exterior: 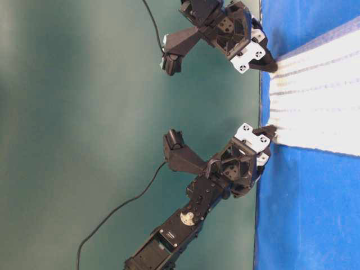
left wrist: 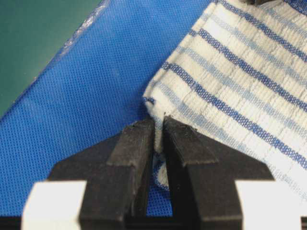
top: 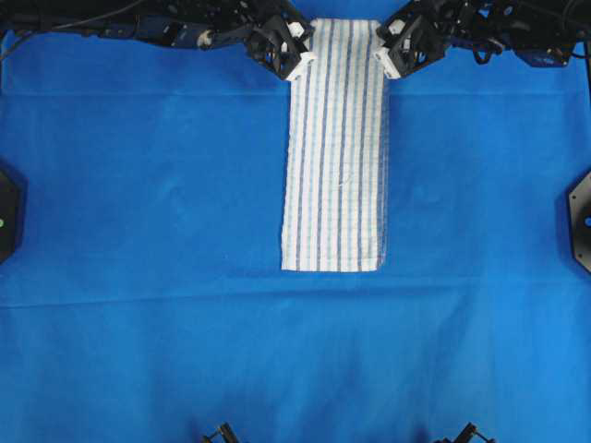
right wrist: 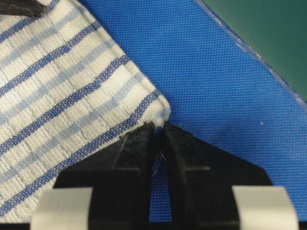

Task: Fold the blue towel.
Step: 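Grasp the far corners and fold them toward the near end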

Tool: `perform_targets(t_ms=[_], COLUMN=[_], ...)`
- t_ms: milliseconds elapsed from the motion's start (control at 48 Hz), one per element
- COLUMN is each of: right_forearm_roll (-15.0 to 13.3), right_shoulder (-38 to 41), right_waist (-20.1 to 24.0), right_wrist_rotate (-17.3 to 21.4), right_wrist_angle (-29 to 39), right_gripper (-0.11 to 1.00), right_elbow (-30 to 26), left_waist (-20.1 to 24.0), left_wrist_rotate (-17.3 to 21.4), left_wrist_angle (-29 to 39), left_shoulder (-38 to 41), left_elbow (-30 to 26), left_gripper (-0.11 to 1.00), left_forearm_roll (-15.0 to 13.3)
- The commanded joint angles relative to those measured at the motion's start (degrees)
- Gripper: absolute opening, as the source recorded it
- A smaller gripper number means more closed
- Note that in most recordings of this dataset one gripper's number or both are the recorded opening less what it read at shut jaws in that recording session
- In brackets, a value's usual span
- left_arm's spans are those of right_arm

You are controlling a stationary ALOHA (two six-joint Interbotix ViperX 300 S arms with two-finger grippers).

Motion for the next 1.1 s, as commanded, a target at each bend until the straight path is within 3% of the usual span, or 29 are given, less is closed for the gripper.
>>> perform_targets(t_ms=[0, 229, 667, 875, 1084], right_forearm_roll=[0.09, 0.09, 0.09, 0.09, 1.41], right_shoulder=[-1.67, -2.46, -7.03, -11.78, -15.82], right_waist=[-0.18, -1.93, -1.76, 1.85, 8.44], right_wrist_rotate=[-0.09, -0.18, -0.26, 0.00, 0.09], right_wrist_angle=[-0.26, -0.18, 0.26, 0.97, 1.76], right_gripper=[0.09, 0.09, 0.09, 0.09, 0.09], right_elbow=[-1.05, -2.11, -1.76, 1.49, 7.21], left_waist=[0.79, 3.16, 2.11, -0.70, -5.62], left_wrist_rotate=[0.09, 0.18, 3.34, 4.48, 4.22], left_wrist_angle=[0.26, 2.46, 2.72, 2.37, -0.18], left_shoulder=[-2.55, -2.99, -6.94, -10.81, -13.89], left_elbow=[-1.23, -3.08, -2.29, 1.32, 9.76], left_gripper=[0.05, 0.05, 0.05, 0.05, 0.05], left_forearm_roll=[0.18, 0.26, 0.26, 0.26, 0.26])
